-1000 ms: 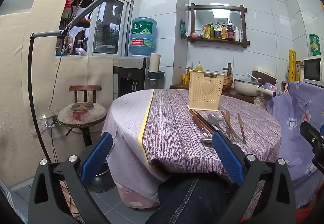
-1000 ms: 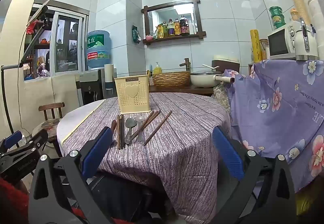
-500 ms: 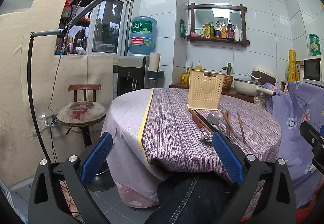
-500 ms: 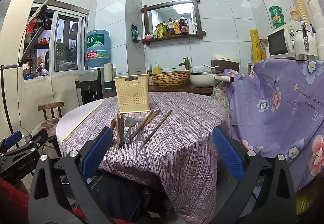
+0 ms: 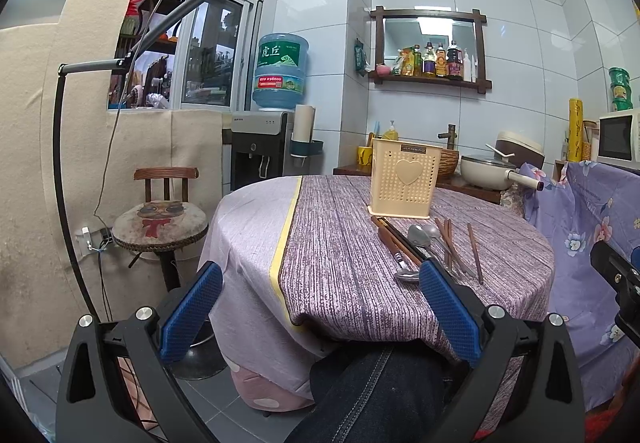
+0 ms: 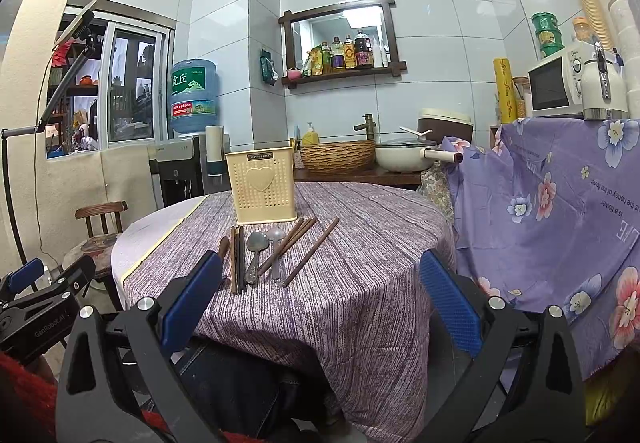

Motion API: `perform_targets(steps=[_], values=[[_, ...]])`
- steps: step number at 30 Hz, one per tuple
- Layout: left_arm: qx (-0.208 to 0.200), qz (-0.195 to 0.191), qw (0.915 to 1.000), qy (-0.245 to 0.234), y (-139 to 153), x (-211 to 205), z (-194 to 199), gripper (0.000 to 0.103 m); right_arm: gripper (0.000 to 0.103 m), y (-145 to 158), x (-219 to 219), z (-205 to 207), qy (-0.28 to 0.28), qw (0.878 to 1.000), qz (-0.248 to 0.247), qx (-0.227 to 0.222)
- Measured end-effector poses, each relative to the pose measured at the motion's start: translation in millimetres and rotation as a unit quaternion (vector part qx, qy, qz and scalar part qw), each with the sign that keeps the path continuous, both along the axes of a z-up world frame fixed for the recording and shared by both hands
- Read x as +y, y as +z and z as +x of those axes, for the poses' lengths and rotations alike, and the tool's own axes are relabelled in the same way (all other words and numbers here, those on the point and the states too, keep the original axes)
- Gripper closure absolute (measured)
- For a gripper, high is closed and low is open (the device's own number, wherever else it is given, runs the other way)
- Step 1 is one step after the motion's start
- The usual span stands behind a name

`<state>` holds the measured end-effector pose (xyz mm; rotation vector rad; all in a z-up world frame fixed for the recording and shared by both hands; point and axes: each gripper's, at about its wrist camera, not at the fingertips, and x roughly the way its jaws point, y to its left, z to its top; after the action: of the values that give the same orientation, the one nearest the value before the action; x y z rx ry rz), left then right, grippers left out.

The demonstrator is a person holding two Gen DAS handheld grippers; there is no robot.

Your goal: Organize utensils

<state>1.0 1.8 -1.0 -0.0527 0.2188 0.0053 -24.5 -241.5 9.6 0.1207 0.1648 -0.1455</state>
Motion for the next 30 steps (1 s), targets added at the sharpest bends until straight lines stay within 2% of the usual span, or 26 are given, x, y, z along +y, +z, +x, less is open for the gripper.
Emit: perform_targets(steps=[30], values=[[0.002,-0.001,1.0,-0.001,0.5,-0.9,0.6,0.005,0.005,0.4,1.5,1.6,0.0,1.0,0.0,0.001]])
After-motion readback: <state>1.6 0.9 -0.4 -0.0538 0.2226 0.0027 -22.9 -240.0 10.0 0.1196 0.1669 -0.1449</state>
